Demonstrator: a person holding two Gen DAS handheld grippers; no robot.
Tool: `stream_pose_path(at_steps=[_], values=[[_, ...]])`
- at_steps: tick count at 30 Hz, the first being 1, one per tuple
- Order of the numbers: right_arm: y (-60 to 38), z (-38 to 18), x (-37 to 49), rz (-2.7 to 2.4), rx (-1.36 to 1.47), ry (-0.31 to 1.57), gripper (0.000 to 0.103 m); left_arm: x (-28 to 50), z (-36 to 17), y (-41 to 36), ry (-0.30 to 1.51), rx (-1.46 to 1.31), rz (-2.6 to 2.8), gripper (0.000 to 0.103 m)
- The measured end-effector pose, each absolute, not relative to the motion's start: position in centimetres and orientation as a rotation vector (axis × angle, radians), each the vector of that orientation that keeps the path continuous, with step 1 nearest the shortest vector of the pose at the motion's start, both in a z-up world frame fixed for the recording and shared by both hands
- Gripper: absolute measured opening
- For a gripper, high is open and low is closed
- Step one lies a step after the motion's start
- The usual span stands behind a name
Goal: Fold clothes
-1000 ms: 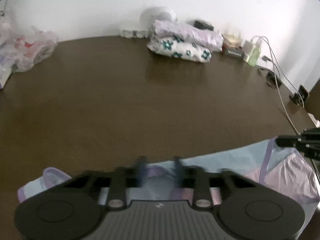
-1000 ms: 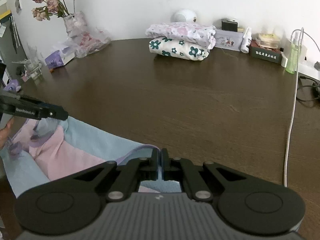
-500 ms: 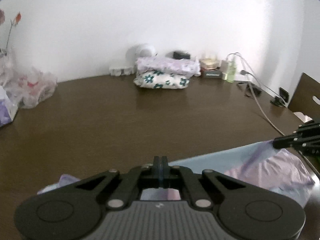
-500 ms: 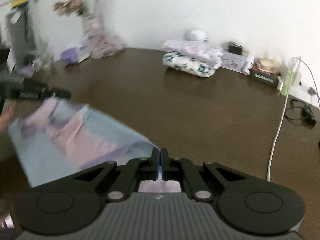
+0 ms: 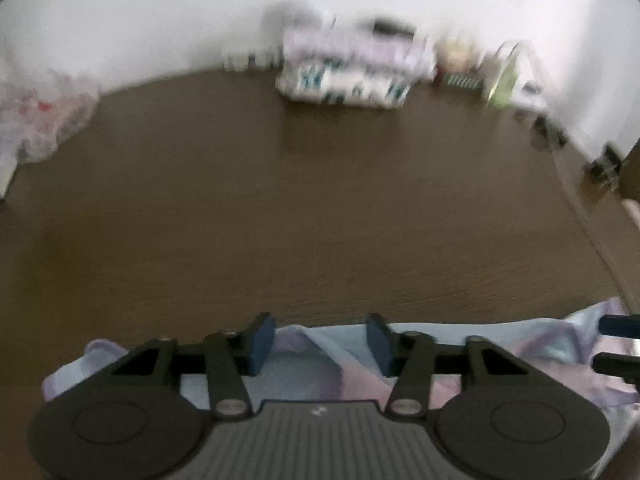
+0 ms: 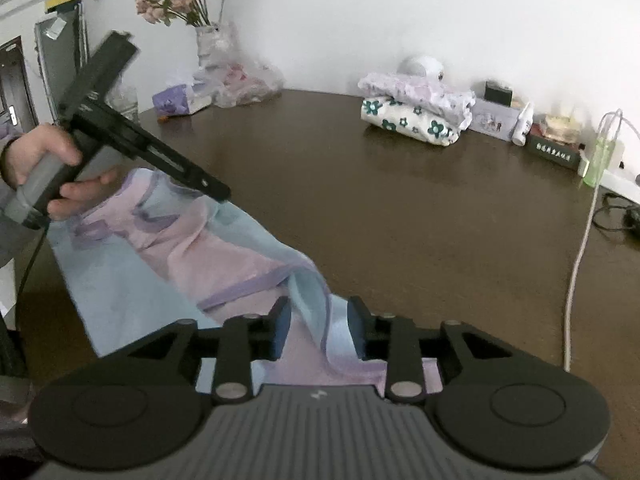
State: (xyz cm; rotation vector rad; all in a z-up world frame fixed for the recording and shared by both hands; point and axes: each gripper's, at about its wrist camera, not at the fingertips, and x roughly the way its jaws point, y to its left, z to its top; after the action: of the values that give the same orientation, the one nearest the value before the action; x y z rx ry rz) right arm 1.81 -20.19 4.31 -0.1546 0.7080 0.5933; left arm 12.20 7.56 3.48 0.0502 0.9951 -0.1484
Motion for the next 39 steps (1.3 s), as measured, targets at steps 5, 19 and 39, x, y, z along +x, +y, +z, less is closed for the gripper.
stream_pose_path(at_steps=[5,19,39], values=[[-19.1,2.8,4.2,0.568,-0.15,0.748,0.014,12.1,3.0,8.7,0.945,0.018,-0.138,0.0],[-18.9,3.5,5.4,0.563,-0.156,0.693,0.004,9.6,5.4,9.0,0.855,-0.04,-0.181,0.025],[-19.6,4.4,1.7,0.668,-0.213,0.6,0.004,-0.4,6.2,10.5,0.642,-0.16,-0.013,0.0]])
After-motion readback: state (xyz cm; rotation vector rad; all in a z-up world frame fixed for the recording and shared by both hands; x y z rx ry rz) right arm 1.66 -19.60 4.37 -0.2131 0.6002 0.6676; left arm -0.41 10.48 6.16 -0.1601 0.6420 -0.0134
